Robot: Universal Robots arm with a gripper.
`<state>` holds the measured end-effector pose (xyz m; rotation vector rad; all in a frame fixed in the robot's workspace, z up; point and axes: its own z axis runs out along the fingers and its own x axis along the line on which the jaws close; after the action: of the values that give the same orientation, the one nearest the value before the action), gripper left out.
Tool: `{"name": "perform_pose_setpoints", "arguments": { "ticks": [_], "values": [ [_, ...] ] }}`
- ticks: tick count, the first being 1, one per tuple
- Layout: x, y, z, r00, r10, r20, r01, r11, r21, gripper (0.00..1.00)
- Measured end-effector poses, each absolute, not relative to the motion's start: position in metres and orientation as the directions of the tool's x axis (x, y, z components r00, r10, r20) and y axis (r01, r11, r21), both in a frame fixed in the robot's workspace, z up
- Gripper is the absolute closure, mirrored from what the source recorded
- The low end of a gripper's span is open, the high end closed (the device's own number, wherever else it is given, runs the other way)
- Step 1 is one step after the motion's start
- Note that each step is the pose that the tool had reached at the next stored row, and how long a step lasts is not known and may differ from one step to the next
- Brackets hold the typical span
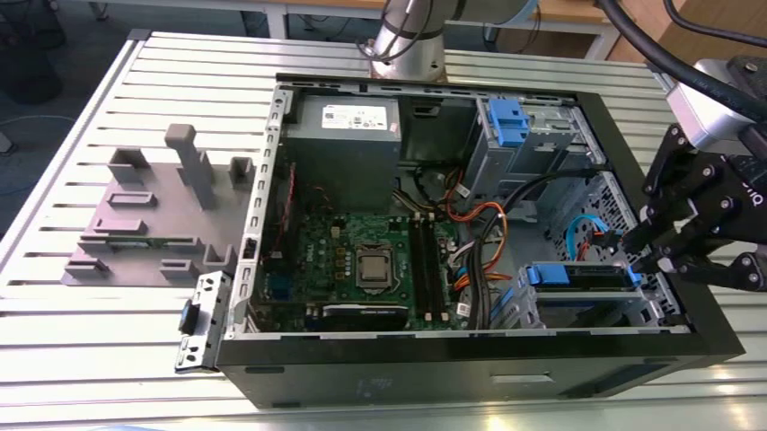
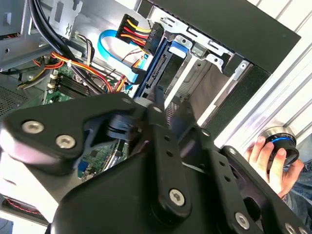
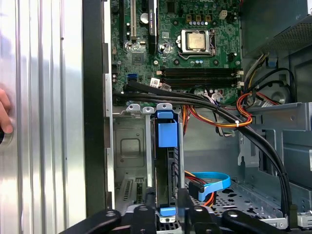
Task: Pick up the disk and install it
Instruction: 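Insert the first disk wire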
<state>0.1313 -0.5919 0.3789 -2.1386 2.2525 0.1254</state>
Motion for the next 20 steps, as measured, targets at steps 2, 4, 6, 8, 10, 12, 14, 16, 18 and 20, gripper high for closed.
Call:
{"name": "perform_pose_setpoints", "arguments": {
  "ticks": [2, 4, 6, 8, 10, 12, 14, 16, 18, 20],
  "values": [
    [0.1313, -0.5919, 0.3789, -0.053, -0.995, -0.079, -0.998, 0.050, 0.036, 0.59],
    [0.1313, -0.5919, 0.3789, -0.053, -0.995, -0.079, -0.998, 0.050, 0.036, 0.53],
    [0.1313, -0.5919, 0.3789, -0.053, -0.995, -0.079, -0.998, 0.050, 0.036, 0.53],
    [0.1313, -0.5919, 0.3789, -0.053, -0.995, -0.079, -0.998, 0.050, 0.036, 0.53],
    [0.1313, -0.5919, 0.3789, -0.053, -0.995, -0.079, -0.998, 0.050, 0.036, 0.53],
    [0.1314, -0.5919, 0.3788, -0.053, -0.995, -0.079, -0.998, 0.050, 0.036, 0.53],
    [0.1318, -0.5919, 0.3786, -0.053, -0.995, -0.079, -0.998, 0.050, 0.036, 0.53],
    [0.1326, -0.5918, 0.3784, -0.053, -0.995, -0.080, -0.998, 0.050, 0.036, 0.53],
    [0.1335, -0.5919, 0.3784, -0.053, -0.995, -0.079, -0.998, 0.050, 0.036, 0.53],
    [0.1342, -0.5919, 0.3782, -0.053, -0.995, -0.080, -0.998, 0.050, 0.036, 0.53]
  ]
}}
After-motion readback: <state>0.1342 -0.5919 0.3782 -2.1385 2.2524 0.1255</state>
